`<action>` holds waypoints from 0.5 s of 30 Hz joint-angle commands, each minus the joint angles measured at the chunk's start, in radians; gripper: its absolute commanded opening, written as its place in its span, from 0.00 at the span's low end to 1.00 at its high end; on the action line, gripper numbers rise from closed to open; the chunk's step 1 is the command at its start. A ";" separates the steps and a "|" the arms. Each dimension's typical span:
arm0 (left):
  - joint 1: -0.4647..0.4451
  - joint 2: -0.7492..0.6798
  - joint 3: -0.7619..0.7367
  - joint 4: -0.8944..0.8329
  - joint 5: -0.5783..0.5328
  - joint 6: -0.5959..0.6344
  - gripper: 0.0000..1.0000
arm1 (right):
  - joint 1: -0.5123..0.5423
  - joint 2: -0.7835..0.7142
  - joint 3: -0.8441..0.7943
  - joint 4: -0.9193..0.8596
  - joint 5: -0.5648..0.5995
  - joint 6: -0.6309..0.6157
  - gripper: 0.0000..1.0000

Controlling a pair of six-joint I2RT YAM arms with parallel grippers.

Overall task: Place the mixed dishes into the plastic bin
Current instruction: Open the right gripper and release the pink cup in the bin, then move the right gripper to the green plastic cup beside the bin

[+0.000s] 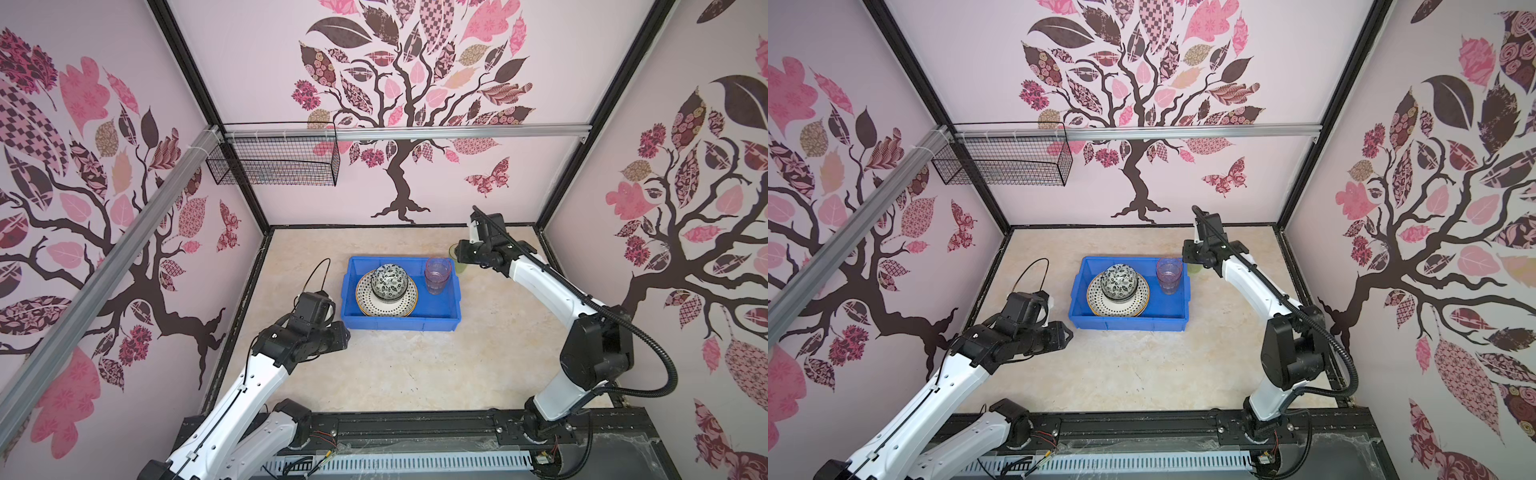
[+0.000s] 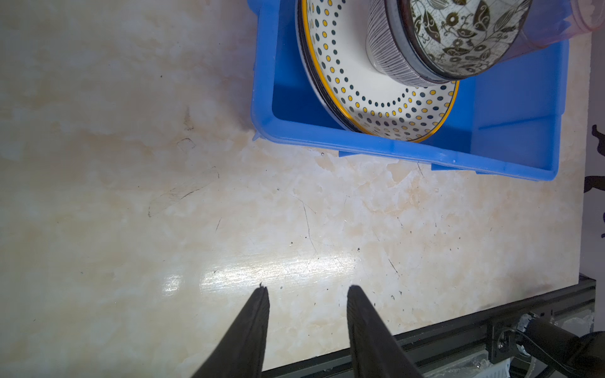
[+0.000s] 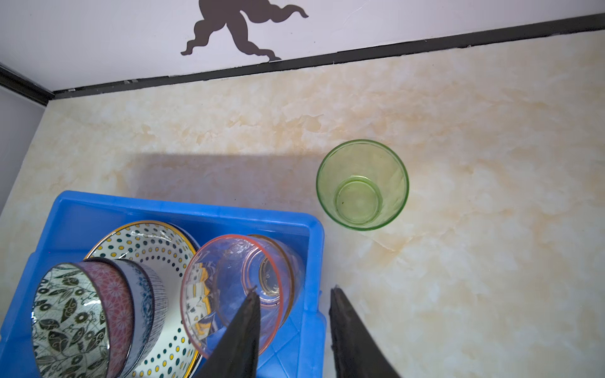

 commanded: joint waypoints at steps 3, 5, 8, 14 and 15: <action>0.003 -0.008 -0.025 0.019 0.004 0.004 0.44 | -0.026 -0.032 -0.018 0.022 -0.017 0.035 0.38; 0.003 -0.006 -0.026 0.016 0.004 0.004 0.44 | -0.031 -0.025 -0.021 0.023 -0.007 0.036 0.38; 0.003 -0.006 -0.026 0.017 0.003 0.004 0.44 | -0.044 -0.008 -0.017 0.023 -0.003 0.042 0.38; 0.003 -0.004 -0.024 0.017 0.002 0.003 0.44 | -0.073 0.020 -0.006 0.023 -0.003 0.054 0.39; 0.003 -0.002 -0.024 0.017 0.002 0.003 0.44 | -0.076 0.025 -0.004 0.025 -0.002 0.054 0.39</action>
